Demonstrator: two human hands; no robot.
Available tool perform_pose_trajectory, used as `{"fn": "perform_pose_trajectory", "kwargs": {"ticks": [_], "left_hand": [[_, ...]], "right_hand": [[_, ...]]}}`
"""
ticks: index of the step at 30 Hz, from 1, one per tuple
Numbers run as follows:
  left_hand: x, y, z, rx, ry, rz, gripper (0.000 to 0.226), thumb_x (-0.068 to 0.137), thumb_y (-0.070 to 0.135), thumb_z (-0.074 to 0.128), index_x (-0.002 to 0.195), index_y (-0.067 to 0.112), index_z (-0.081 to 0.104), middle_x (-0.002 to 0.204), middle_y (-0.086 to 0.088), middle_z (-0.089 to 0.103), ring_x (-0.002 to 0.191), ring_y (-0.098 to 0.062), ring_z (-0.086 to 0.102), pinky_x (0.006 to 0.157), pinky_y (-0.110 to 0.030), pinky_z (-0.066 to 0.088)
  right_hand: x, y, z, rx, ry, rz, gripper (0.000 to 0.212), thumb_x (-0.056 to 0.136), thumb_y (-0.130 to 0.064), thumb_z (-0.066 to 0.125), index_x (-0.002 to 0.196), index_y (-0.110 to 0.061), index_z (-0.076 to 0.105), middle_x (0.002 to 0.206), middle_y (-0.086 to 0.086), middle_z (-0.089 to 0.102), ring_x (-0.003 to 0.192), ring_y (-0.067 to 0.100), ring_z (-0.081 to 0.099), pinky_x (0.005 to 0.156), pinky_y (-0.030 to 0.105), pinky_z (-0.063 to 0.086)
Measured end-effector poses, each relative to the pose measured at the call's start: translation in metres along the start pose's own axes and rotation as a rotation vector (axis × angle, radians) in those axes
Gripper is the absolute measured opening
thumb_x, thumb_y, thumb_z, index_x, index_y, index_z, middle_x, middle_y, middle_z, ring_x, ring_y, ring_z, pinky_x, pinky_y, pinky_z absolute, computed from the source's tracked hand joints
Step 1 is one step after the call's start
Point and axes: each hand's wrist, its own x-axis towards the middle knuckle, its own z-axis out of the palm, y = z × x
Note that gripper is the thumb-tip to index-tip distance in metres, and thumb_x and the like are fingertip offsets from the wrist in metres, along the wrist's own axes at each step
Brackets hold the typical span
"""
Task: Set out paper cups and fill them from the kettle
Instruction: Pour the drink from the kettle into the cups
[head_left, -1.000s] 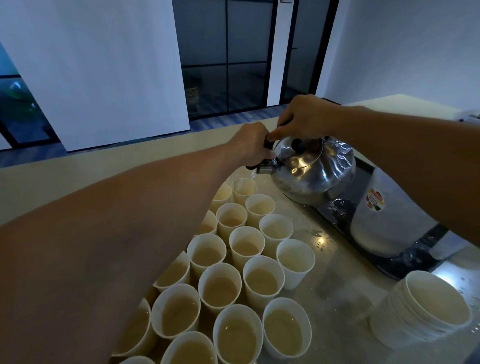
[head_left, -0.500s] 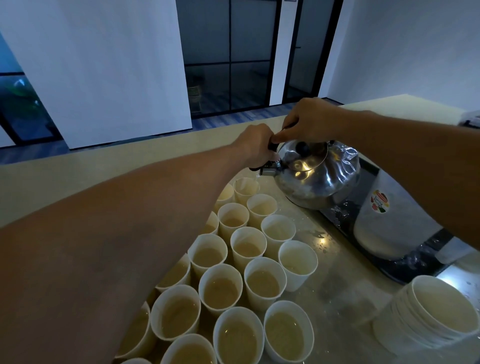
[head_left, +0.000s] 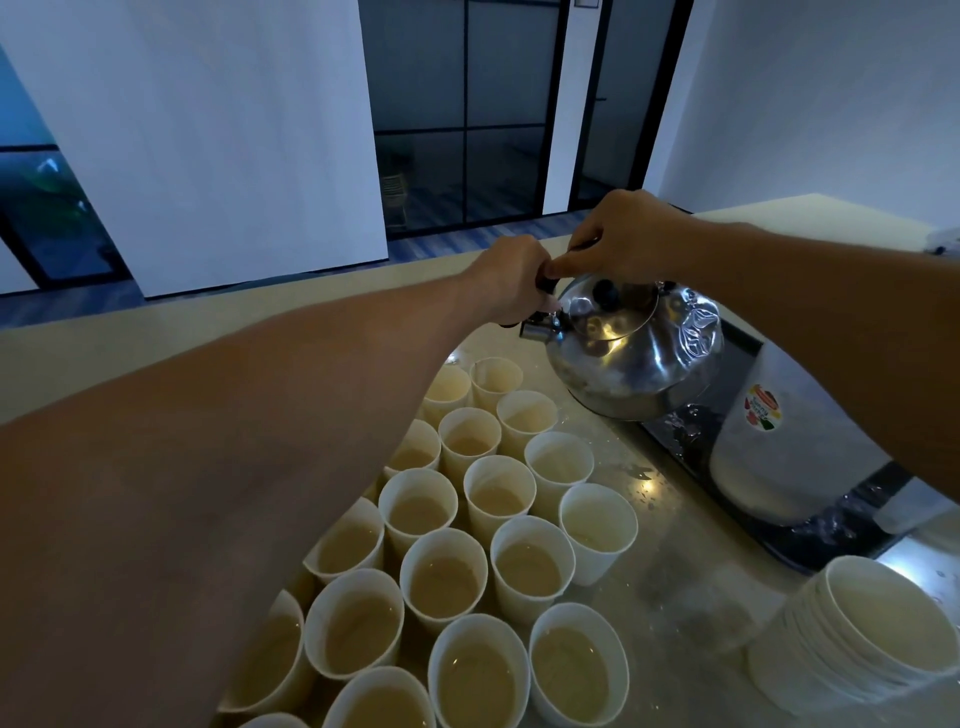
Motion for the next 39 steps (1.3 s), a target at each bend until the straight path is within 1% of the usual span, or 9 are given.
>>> {"fn": "perform_pose_trajectory", "kwargs": {"ticks": [6, 11, 14, 19, 23, 26, 28, 34, 39], "left_hand": [[0.001, 0.000, 0.000, -0.003, -0.007, -0.001, 0.022, 0.088, 0.030, 0.073, 0.103, 0.014, 0.071, 0.092, 0.000, 0.067, 0.085, -0.014, 0.062, 0.074, -0.025, 0.047], [0.002, -0.001, 0.001, -0.015, -0.010, 0.000, 0.020, 0.088, 0.030, 0.073, 0.101, 0.015, 0.069, 0.087, 0.002, 0.064, 0.077, -0.011, 0.058, 0.062, -0.018, 0.038], [0.001, 0.000, 0.001, -0.016, -0.007, 0.004, 0.020, 0.088, 0.030, 0.073, 0.100, 0.015, 0.069, 0.088, 0.001, 0.065, 0.081, -0.013, 0.060, 0.068, -0.021, 0.041], [-0.002, 0.000, -0.005, -0.010, 0.024, 0.044, 0.016, 0.087, 0.028, 0.074, 0.094, 0.016, 0.066, 0.087, 0.001, 0.064, 0.081, -0.014, 0.060, 0.067, -0.022, 0.043], [-0.003, 0.004, -0.018, -0.004, 0.048, 0.095, 0.024, 0.087, 0.029, 0.074, 0.109, 0.020, 0.070, 0.095, 0.003, 0.069, 0.087, -0.014, 0.064, 0.078, -0.030, 0.052], [-0.005, 0.010, -0.027, -0.010, 0.049, 0.126, 0.026, 0.087, 0.029, 0.073, 0.113, 0.024, 0.070, 0.093, 0.004, 0.068, 0.084, -0.013, 0.065, 0.076, -0.030, 0.054], [-0.008, 0.014, -0.031, -0.015, 0.052, 0.137, 0.026, 0.087, 0.029, 0.073, 0.113, 0.025, 0.069, 0.091, 0.003, 0.068, 0.081, -0.013, 0.065, 0.075, -0.030, 0.054], [-0.023, 0.023, -0.028, 0.015, 0.022, 0.107, 0.029, 0.084, 0.034, 0.075, 0.107, 0.019, 0.070, 0.096, 0.000, 0.068, 0.087, -0.017, 0.065, 0.084, -0.038, 0.056], [-0.032, 0.028, -0.020, 0.022, 0.000, 0.107, 0.021, 0.085, 0.030, 0.073, 0.097, 0.013, 0.069, 0.087, -0.001, 0.064, 0.083, -0.019, 0.063, 0.076, -0.033, 0.053]], "right_hand": [[0.000, -0.003, -0.003, -0.019, -0.013, 0.000, 0.038, 0.082, -0.052, 0.070, 0.090, -0.015, 0.076, 0.080, 0.008, 0.070, 0.065, 0.014, 0.057, 0.059, 0.023, 0.043], [-0.002, -0.005, -0.003, -0.034, -0.012, 0.001, 0.037, 0.082, -0.053, 0.070, 0.083, -0.016, 0.076, 0.072, 0.005, 0.067, 0.060, 0.012, 0.054, 0.056, 0.021, 0.042], [-0.004, -0.007, -0.004, -0.044, -0.013, 0.001, 0.038, 0.082, -0.053, 0.070, 0.085, -0.016, 0.076, 0.075, 0.006, 0.068, 0.063, 0.013, 0.056, 0.058, 0.022, 0.043], [-0.011, -0.008, -0.008, -0.008, 0.008, 0.022, 0.036, 0.082, -0.055, 0.070, 0.069, -0.021, 0.070, 0.064, 0.001, 0.061, 0.055, 0.010, 0.049, 0.053, 0.022, 0.038], [-0.016, -0.002, -0.016, 0.146, 0.068, 0.083, 0.036, 0.079, -0.057, 0.072, 0.071, -0.022, 0.074, 0.056, -0.003, 0.056, 0.049, 0.009, 0.044, 0.050, 0.024, 0.035], [-0.021, -0.002, -0.022, 0.198, 0.088, 0.106, 0.038, 0.078, -0.057, 0.073, 0.076, -0.019, 0.076, 0.054, -0.001, 0.051, 0.048, 0.010, 0.039, 0.049, 0.024, 0.033], [-0.024, -0.002, -0.027, 0.216, 0.082, 0.098, 0.039, 0.075, -0.058, 0.074, 0.078, -0.020, 0.077, 0.056, 0.000, 0.052, 0.050, 0.011, 0.040, 0.050, 0.025, 0.033], [-0.035, -0.004, -0.028, 0.160, 0.014, 0.046, 0.035, 0.073, -0.061, 0.074, 0.081, -0.027, 0.078, 0.076, 0.006, 0.069, 0.064, 0.014, 0.052, 0.057, 0.026, 0.040], [-0.040, -0.001, -0.025, 0.119, -0.034, 0.028, 0.030, 0.075, -0.058, 0.075, 0.080, -0.028, 0.078, 0.074, -0.001, 0.070, 0.068, 0.013, 0.057, 0.060, 0.026, 0.045]]}}
